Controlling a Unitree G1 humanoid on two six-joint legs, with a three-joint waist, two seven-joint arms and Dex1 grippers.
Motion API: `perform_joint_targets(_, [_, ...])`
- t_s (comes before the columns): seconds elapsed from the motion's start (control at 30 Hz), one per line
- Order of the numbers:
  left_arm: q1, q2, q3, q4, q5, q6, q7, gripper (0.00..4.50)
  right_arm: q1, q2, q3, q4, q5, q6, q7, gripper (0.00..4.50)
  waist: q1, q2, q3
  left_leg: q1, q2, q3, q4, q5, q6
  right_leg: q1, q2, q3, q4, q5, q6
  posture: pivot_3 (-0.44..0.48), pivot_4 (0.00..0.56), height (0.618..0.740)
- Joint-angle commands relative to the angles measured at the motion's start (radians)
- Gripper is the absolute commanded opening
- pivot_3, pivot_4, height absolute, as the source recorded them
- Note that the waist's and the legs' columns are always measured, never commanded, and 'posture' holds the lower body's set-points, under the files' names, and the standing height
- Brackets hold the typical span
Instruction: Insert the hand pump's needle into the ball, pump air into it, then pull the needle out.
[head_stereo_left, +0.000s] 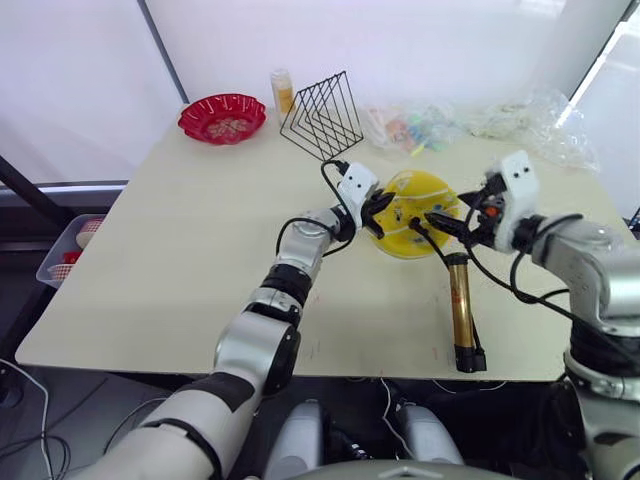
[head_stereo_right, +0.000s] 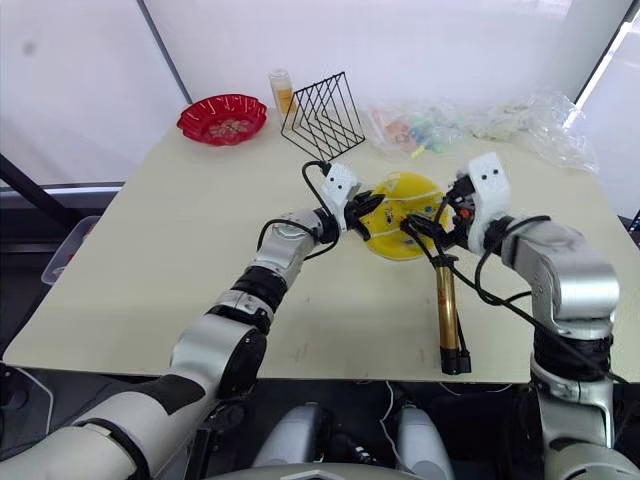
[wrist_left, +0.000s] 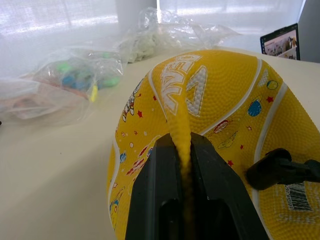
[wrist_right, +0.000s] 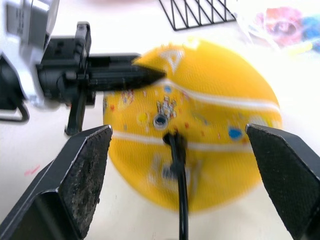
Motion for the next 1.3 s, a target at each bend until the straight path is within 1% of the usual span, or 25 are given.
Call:
perform_joint_targets(0.03, [-0.046, 0.013, -0.056, 0.127, 0.056, -0.024, -0.090, 0.00, 0.237, -0.004, -0.119, -0.204, 0.057, -0.094, 0.005, 4.47, 0.008, 0.000, 0.000, 0.000, 0.000, 0.000, 0.000, 0.000, 0.000, 0.000, 0.000, 0.000, 0.000, 0.000, 0.000, 0.000, 0.150, 0.740])
perform_joint_targets(0.07, [-0.066, 0.018, -0.058, 0.151, 0.061, -0.035, -0.104, 0.00, 0.303, 0.006, -0.150, -0.241, 0.071, -0.113, 0.001, 4.47, 0.009, 0.000, 0.000, -0.001, 0.000, -0.001, -0.001, 0.000, 0.000, 0.000, 0.000, -0.001, -0.001, -0.001, 0.001, 0.000, 0.150, 0.740])
perform_joint_targets(0.13, [-0.090, 0.022, -0.058, 0.185, 0.065, -0.052, -0.118, 0.00, 0.376, 0.015, -0.182, -0.280, 0.097, -0.140, -0.013, 4.47, 0.008, -0.001, 0.000, -0.002, 0.000, 0.000, -0.001, 0.000, 0.000, -0.001, 0.000, 0.000, -0.001, -0.002, 0.001, 0.000, 0.150, 0.740])
perform_joint_targets(0.23, [-0.121, 0.028, -0.053, 0.229, 0.069, -0.067, -0.135, 0.00, 0.497, 0.059, -0.228, -0.321, 0.125, -0.315, -0.012, 4.47, 0.004, -0.001, 0.001, -0.002, 0.000, 0.001, -0.001, 0.000, 0.000, -0.003, 0.000, 0.001, -0.002, -0.003, 0.003, 0.000, 0.150, 0.740])
perform_joint_targets(0.27, [-0.133, 0.029, -0.049, 0.241, 0.067, -0.065, -0.142, 0.00, 0.539, 0.066, -0.243, -0.327, 0.141, -0.349, -0.003, 4.47, 0.004, -0.001, 0.001, -0.002, 0.000, 0.001, -0.001, 0.000, 0.000, -0.002, 0.000, 0.001, -0.001, -0.004, 0.004, 0.000, 0.150, 0.740])
perform_joint_targets(0.3, [-0.158, 0.033, -0.050, 0.258, 0.071, -0.063, -0.163, 0.00, 0.617, 0.067, -0.268, -0.340, 0.163, -0.383, 0.032, 4.47, 0.004, -0.001, 0.001, -0.002, 0.000, 0.001, -0.001, 0.000, 0.000, -0.002, 0.000, 0.000, -0.001, -0.004, 0.004, 0.000, 0.150, 0.740])
perform_joint_targets(0.33, [-0.176, 0.036, -0.052, 0.270, 0.075, -0.062, -0.177, 0.00, 0.673, 0.066, -0.285, -0.348, 0.179, -0.407, 0.055, 4.47, 0.011, -0.002, 0.002, -0.002, 0.000, 0.001, -0.002, 0.000, 0.000, -0.002, 0.000, 0.000, -0.001, -0.004, 0.005, 0.000, 0.150, 0.740])
perform_joint_targets(0.4, [-0.212, 0.043, -0.060, 0.300, 0.094, -0.065, -0.197, 0.00, 0.781, 0.065, -0.327, -0.345, 0.214, -0.478, 0.094, 4.47, 0.008, -0.004, 0.003, -0.003, 0.000, 0.000, -0.002, 0.000, 0.000, -0.002, 0.000, -0.001, -0.002, -0.005, 0.005, 0.000, 0.150, 0.740])
perform_joint_targets(0.53, [-0.235, 0.053, -0.084, 0.334, 0.144, -0.086, -0.204, 0.00, 0.859, 0.053, -0.365, -0.326, 0.271, -0.575, 0.117, 4.47, -0.010, -0.005, 0.005, -0.002, 0.000, 0.002, -0.002, 0.000, 0.000, -0.003, 0.000, 0.002, -0.002, -0.005, 0.005, 0.000, 0.150, 0.740])
perform_joint_targets(0.63, [-0.247, 0.054, -0.091, 0.348, 0.169, -0.091, -0.191, 0.00, 0.905, 0.045, -0.373, -0.316, 0.292, -0.640, 0.139, 4.47, -0.011, -0.006, 0.006, -0.002, 0.001, 0.001, -0.002, 0.000, 0.000, -0.002, 0.001, 0.001, -0.002, -0.006, 0.006, 0.000, 0.150, 0.740])
perform_joint_targets(0.73, [-0.257, 0.050, -0.085, 0.357, 0.178, -0.087, -0.180, 0.00, 0.946, 0.039, -0.369, -0.305, 0.309, -0.700, 0.155, 4.47, -0.011, -0.006, 0.006, -0.002, 0.001, 0.001, -0.002, 0.000, 0.000, -0.002, 0.001, 0.000, -0.002, -0.006, 0.006, 0.000, 0.150, 0.740])
perform_joint_targets(0.87, [-0.266, 0.047, -0.077, 0.363, 0.188, -0.098, -0.172, 0.00, 1.021, 0.044, -0.377, -0.265, 0.287, -0.852, 0.208, 4.47, -0.008, -0.007, 0.006, -0.002, 0.001, 0.002, -0.002, 0.000, 0.000, -0.002, 0.000, 0.001, -0.002, -0.006, 0.006, 0.000, 0.150, 0.740])
perform_joint_targets(1.07, [-0.266, 0.053, -0.063, 0.364, 0.184, -0.108, -0.171, 0.00, 1.062, 0.018, -0.379, -0.204, 0.293, -0.970, 0.248, 4.47, -0.007, -0.007, 0.007, -0.001, 0.001, 0.002, -0.002, 0.000, 0.000, -0.002, 0.000, 0.001, -0.002, -0.006, 0.006, 0.000, 0.150, 0.740])
perform_joint_targets(1.17, [-0.274, 0.064, -0.027, 0.361, 0.156, -0.110, -0.165, 1.19, 1.066, -0.001, -0.366, -0.175, 0.283, -1.014, 0.256, 4.50, -0.007, -0.007, 0.007, -0.001, 0.001, 0.002, -0.002, 0.000, 0.000, -0.002, 0.001, 0.001, -0.001, -0.006, 0.006, 0.000, 0.150, 0.740])
perform_joint_targets(1.2, [-0.276, 0.066, -0.020, 0.361, 0.154, -0.112, -0.165, 1.41, 1.067, -0.005, -0.361, -0.171, 0.284, -1.022, 0.255, 4.50, -0.007, -0.007, 0.007, -0.001, 0.001, 0.003, -0.002, 0.000, 0.000, -0.002, 0.000, 0.001, -0.001, -0.006, 0.006, 0.000, 0.150, 0.740])
perform_joint_targets(1.23, [-0.281, 0.070, -0.005, 0.359, 0.143, -0.116, -0.172, 1.98, 1.065, -0.008, -0.355, -0.167, 0.286, -1.028, 0.253, 4.50, -0.005, -0.008, 0.008, -0.001, 0.001, 0.002, -0.002, 0.000, 0.000, -0.002, 0.001, 0.001, -0.001, -0.006, 0.006, 0.000, 0.150, 0.740])
perform_joint_targets(1.27, [-0.284, 0.072, 0.006, 0.359, 0.136, -0.119, -0.178, 2.15, 1.065, -0.010, -0.351, -0.165, 0.288, -1.034, 0.251, 4.50, -0.005, -0.007, 0.009, -0.001, 0.001, 0.002, -0.002, 0.000, 0.000, -0.002, 0.000, 0.001, -0.001, -0.006, 0.006, 0.000, 0.150, 0.740])
perform_joint_targets(1.3, [-0.289, 0.075, 0.021, 0.358, 0.123, -0.118, -0.185, 2.73, 1.063, -0.012, -0.347, -0.160, 0.289, -1.038, 0.250, 4.50, -0.005, -0.007, 0.009, -0.002, 0.001, 0.003, -0.002, 0.000, 0.000, -0.002, 0.000, 0.002, -0.001, -0.006, 0.006, 0.000, 0.150, 0.740])
